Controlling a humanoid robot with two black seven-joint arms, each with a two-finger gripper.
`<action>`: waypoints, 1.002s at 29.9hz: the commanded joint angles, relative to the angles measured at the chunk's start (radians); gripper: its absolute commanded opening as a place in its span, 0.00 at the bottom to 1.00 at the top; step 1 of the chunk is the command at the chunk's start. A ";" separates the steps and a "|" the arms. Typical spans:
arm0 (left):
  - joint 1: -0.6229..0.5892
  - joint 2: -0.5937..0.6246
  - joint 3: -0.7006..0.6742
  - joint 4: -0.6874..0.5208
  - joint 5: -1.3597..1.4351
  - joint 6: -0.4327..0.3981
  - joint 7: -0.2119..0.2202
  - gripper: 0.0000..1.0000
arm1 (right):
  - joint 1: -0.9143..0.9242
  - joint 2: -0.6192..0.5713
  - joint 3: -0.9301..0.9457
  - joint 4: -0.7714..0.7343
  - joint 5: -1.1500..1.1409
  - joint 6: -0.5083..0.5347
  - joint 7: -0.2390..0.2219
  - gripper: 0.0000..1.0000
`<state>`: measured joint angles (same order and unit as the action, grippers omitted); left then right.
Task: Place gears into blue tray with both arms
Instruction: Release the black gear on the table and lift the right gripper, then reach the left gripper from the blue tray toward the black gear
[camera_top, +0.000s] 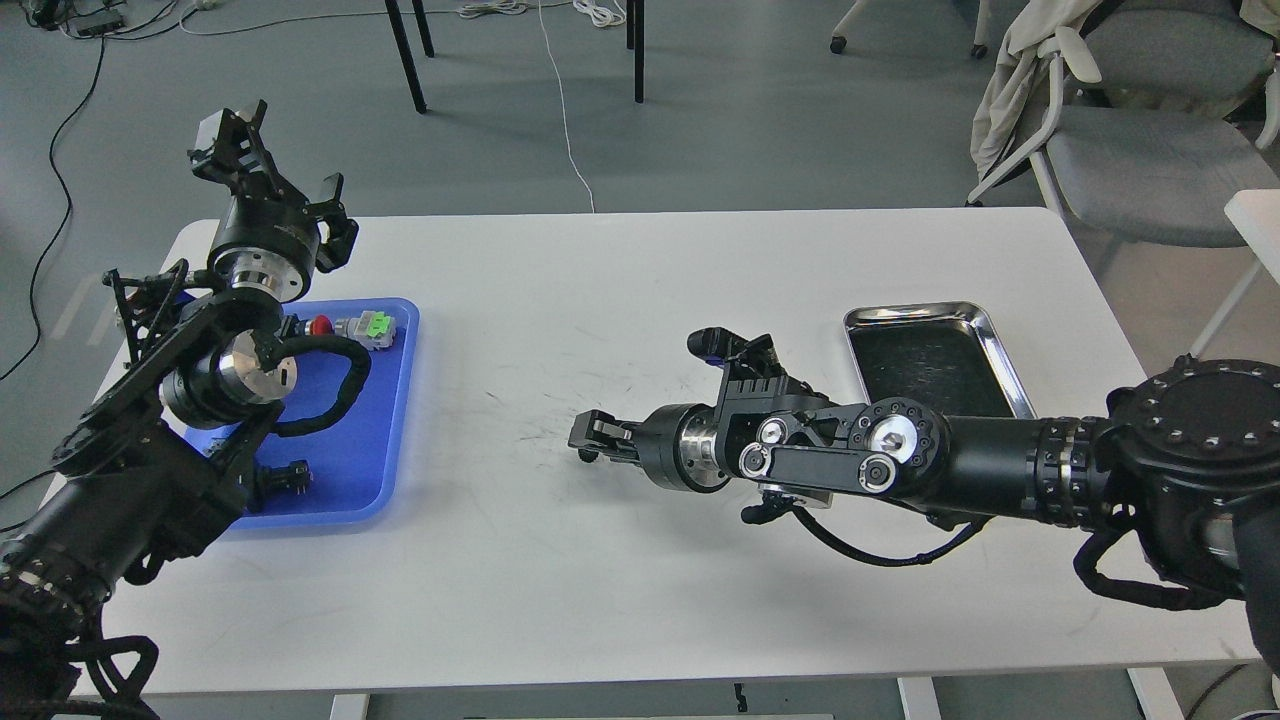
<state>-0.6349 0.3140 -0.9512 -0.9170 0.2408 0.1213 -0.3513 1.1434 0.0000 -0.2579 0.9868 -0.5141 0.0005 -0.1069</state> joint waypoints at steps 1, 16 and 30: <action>0.000 0.005 -0.006 -0.002 -0.002 0.003 0.000 0.99 | 0.010 0.000 0.031 -0.020 0.000 -0.022 -0.001 0.82; -0.008 0.036 0.011 -0.017 0.024 -0.006 0.015 0.99 | 0.007 -0.030 0.908 -0.254 0.086 0.016 0.001 0.93; 0.000 0.229 0.323 -0.387 0.369 -0.012 0.037 0.99 | -0.402 -0.354 1.517 -0.200 0.337 0.154 0.013 0.96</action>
<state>-0.6351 0.5051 -0.7156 -1.2306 0.5073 0.1125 -0.3140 0.8265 -0.3413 1.1611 0.7820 -0.2087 0.1278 -0.0957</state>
